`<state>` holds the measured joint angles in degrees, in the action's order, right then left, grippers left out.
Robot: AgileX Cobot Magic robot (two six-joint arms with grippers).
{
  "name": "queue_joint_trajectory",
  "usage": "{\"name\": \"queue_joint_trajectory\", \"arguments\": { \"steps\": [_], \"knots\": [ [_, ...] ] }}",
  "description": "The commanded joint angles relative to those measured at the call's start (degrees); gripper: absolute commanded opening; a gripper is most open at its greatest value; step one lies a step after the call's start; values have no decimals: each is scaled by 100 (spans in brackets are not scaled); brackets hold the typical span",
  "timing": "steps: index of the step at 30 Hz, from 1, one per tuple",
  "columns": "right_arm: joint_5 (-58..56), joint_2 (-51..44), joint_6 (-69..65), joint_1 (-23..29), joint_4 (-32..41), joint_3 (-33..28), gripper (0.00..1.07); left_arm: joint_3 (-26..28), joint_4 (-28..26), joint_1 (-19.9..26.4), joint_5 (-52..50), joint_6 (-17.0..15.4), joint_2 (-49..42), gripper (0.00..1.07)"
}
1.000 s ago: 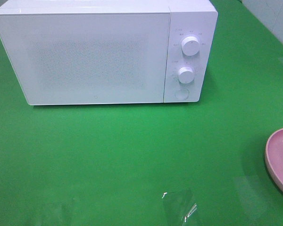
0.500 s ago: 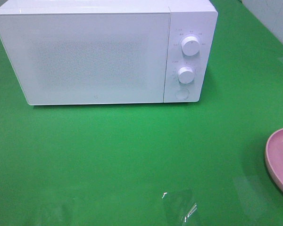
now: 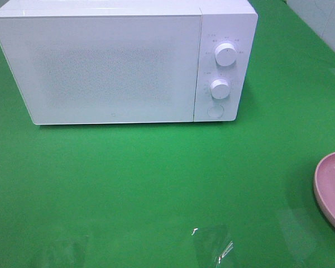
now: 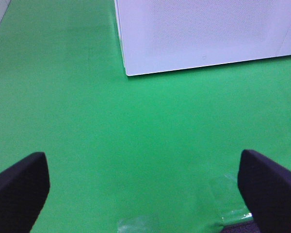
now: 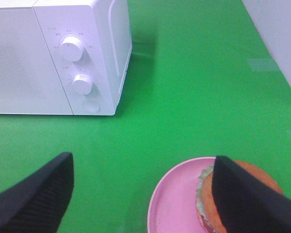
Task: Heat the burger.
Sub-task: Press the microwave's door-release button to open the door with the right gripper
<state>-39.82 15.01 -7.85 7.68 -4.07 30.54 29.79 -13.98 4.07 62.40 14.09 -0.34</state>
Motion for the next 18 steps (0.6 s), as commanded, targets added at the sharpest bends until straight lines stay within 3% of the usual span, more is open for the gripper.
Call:
{"name": "queue_joint_trajectory", "arguments": {
  "steps": [1,18],
  "knots": [
    [355,223,46,-17,17,0,75,-11,0,-11,-86,-34,-103,98],
    [1948,2000,46,-17,-11,0,75,-11,0,-11,-86,-34,-103,98]
  ]
}}
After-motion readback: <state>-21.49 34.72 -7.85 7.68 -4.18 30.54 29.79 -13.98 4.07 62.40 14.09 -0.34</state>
